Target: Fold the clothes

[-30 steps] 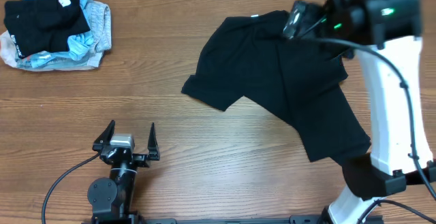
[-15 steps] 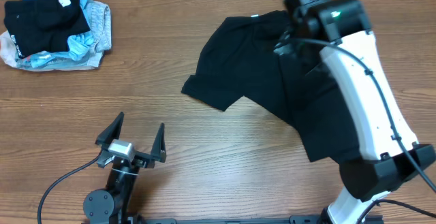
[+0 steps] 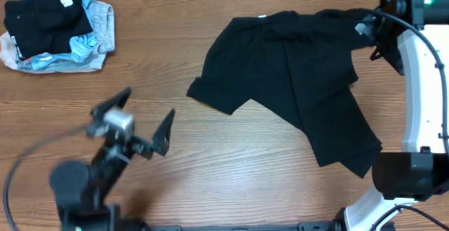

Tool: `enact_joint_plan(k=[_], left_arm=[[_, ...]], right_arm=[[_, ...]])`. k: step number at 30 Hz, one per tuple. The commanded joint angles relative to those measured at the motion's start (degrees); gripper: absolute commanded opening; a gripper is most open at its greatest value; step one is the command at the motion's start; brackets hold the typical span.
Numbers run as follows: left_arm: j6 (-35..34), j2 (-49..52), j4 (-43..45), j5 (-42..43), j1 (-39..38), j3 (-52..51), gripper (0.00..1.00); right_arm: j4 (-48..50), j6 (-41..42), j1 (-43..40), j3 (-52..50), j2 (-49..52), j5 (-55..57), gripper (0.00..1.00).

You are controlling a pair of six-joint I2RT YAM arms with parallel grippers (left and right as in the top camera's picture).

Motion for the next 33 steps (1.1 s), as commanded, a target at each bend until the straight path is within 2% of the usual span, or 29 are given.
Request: enact_joint_plan(k=[1,4,6,8,10,13,19,22,24,26,30,33], left_arm=[[6.1,13.3,-8.3,8.5,0.2,13.2,1.0],[8.5,25.0,-25.0,6.6,-0.1,27.8,1.0],[8.6,31.7,-35.8,1.7,-0.9,37.1,1.0],[8.6,38.0,-45.0,-5.2,-2.7,45.8,1.0],[8.4,42.6,-50.0,-9.4,-4.6,51.9,1.0],[8.4,47.2,-51.2,-7.6,-7.0,56.6,1.0],[3.4,52.4,-48.8,-5.2,-9.0,56.7,1.0],[-2.5,55.2,-49.9,-17.3,-12.0,56.7,1.0],[-4.7,57.6,-50.3,-27.8,-15.7,56.7,1.0],[-5.4,60.4,-50.0,-34.5,-19.3,56.7,1.0],[-7.1,66.5,-48.5,-42.7,-23.4,56.7,1.0],[-7.1,71.4,-47.5,-41.4,-23.8,56.7,1.0]], right_arm=[[0.4,0.7,-0.6,-0.1,-1.0,0.4,1.0],[1.0,0.7,-0.6,-0.1,-1.0,-0.8,1.0],[1.6,0.7,-0.6,-0.1,-1.0,-2.6,1.0],[1.6,0.7,-0.6,-0.1,-1.0,-3.1,1.0],[1.7,0.7,-0.6,-0.1,-1.0,-3.1,1.0],[1.7,0.7,-0.6,-0.1,-1.0,-3.1,1.0],[1.7,0.7,-0.6,-0.1,-1.0,-3.1,1.0],[1.7,0.7,-0.6,-0.1,-1.0,-3.1,1.0],[1.7,0.7,-0.6,-0.1,-1.0,-3.1,1.0],[1.7,0.7,-0.6,-0.1,-1.0,-3.1,1.0],[1.7,0.7,-0.6,-0.1,-1.0,-3.1,1.0],[1.7,0.7,-0.6,-0.1,-1.0,-3.1,1.0]])
